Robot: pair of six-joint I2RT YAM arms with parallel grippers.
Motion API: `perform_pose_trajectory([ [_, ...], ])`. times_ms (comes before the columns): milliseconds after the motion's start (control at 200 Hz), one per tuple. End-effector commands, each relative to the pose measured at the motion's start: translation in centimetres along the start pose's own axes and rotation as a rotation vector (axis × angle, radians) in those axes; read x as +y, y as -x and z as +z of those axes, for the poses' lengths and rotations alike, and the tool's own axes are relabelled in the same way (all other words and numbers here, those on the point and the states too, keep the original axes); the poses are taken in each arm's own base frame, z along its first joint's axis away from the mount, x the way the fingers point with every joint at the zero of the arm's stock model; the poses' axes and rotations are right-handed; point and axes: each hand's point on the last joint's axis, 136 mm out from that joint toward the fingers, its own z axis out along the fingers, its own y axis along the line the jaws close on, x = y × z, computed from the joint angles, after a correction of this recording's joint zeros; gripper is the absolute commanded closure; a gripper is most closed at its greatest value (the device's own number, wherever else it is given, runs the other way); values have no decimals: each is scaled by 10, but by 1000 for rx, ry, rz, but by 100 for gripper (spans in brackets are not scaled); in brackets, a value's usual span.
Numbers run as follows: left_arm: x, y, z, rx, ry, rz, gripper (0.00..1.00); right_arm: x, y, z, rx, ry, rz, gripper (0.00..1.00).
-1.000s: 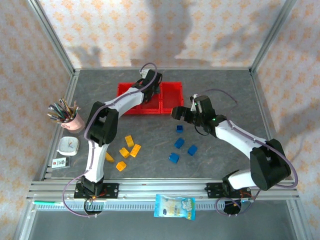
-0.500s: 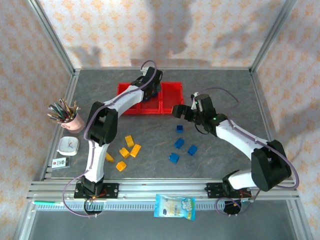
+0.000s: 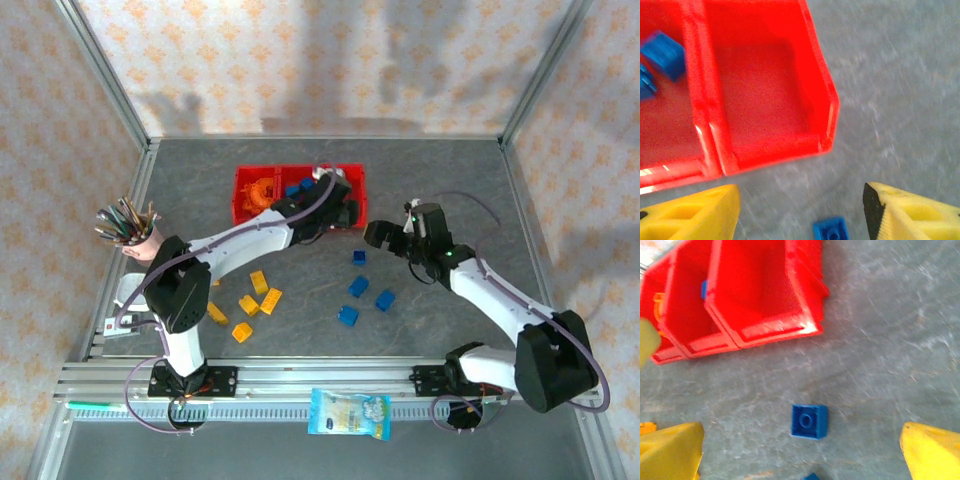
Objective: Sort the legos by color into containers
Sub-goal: Pick up the lego from the center of the table.
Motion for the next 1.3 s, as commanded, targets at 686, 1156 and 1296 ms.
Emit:
perform_pose_trajectory([
  [686, -29, -107, 77, 213, 75, 6, 24, -49, -33, -14, 9, -116, 101, 0],
  [1156, -18, -115, 92, 219, 140, 24, 49, -49, -34, -13, 12, -109, 98, 0],
  [1296, -20, -109, 86, 203, 132, 20, 58, -45, -34, -12, 20, -86, 89, 0],
])
